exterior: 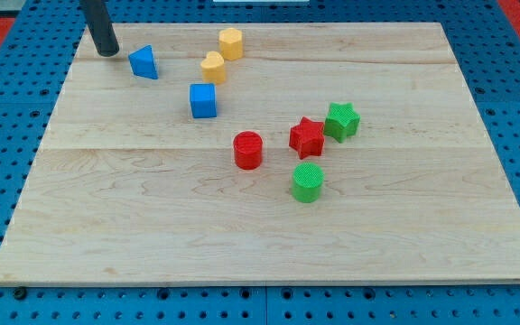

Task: Move the arm in between the blue triangle and yellow heart

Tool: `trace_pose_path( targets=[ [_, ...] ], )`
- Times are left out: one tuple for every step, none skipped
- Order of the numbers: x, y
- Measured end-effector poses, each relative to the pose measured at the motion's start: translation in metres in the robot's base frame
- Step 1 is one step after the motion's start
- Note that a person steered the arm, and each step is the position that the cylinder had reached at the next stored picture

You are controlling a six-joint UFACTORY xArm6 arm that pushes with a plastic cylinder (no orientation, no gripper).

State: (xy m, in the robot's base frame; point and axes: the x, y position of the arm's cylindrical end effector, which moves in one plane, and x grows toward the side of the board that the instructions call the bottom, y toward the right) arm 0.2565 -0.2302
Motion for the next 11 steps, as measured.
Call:
trace_pose_path(
  targets=[
    [-0.020, 0.008],
    [-0.029, 0.017],
    [-0.029, 0.037],
    [-0.024, 0.041],
    [0.014, 0.038],
    [0.036, 0.043],
    [0.029, 0.041],
    [0.006, 0.042],
    [0.002, 0.072],
    [0.016, 0.115],
    [0.047, 0.121]
  ],
)
